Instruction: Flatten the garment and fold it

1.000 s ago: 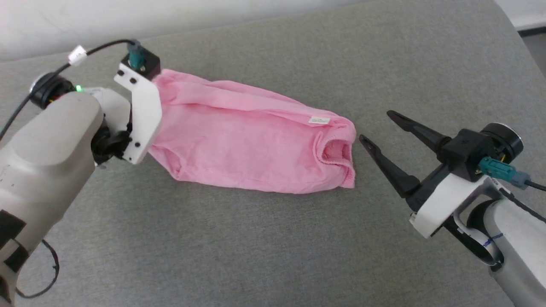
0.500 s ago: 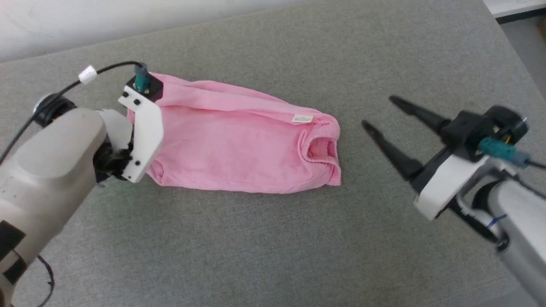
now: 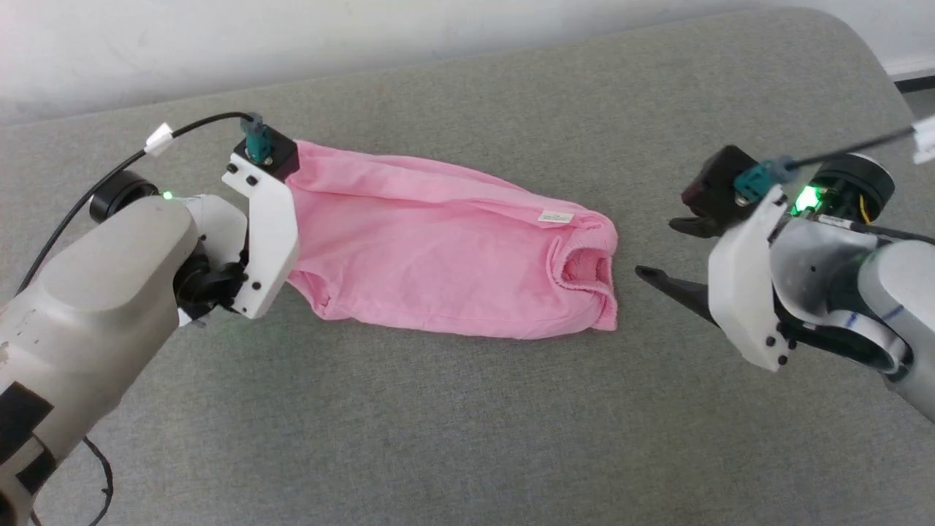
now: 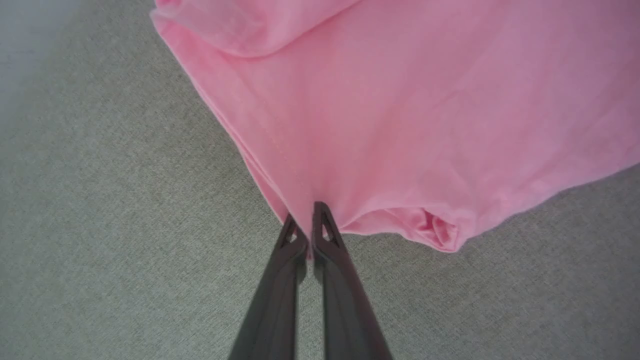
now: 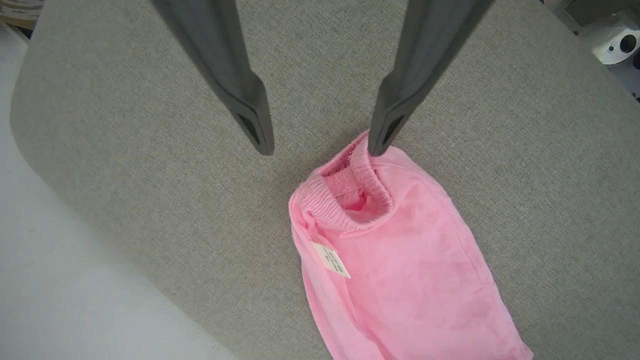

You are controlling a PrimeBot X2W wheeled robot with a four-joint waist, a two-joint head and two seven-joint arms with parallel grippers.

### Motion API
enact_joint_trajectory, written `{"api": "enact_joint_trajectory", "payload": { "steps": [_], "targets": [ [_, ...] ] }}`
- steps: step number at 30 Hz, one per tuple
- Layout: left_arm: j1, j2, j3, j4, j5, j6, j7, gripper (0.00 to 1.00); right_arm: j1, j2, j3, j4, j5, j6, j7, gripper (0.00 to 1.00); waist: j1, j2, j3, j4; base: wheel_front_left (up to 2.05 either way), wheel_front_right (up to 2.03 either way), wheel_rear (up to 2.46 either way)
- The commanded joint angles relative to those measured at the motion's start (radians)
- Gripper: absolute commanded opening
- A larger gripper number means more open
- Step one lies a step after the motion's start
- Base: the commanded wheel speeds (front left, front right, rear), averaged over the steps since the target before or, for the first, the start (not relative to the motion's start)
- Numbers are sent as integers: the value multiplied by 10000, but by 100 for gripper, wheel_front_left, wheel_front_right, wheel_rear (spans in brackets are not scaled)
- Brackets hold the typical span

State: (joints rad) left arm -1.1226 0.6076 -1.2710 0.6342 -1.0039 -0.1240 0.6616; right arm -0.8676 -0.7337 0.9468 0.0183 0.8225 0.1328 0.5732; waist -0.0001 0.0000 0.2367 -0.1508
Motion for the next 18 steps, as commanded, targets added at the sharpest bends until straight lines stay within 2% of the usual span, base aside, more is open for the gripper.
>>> {"api": "enact_joint_trajectory", "payload": {
  "steps": [1,5,8,12,18],
  "targets": [
    [209,11,-47,-3,-52,-67,-106,0,-215,173,213,261,214,-21,253,100,1,0,41,88,0,0,0],
    [82,-103,-59,13,-67,-67,-266,0,-405,900,335,1379,1011,-21,511,100,1,0,249,247,0,0,0],
    [-48,-213,-67,28,-27,-67,-341,0,-470,1341,622,2247,1170,-21,593,100,1,0,444,374,0,0,0],
    [-189,-361,-75,70,-21,-67,-512,0,-310,1935,850,3564,1358,-21,218,100,1,0,683,555,0,0,0],
    [-214,-473,-82,136,-91,-67,-715,0,161,2532,1348,4729,1631,-21,-278,100,1,0,927,740,0,0,0]
  ]
}}
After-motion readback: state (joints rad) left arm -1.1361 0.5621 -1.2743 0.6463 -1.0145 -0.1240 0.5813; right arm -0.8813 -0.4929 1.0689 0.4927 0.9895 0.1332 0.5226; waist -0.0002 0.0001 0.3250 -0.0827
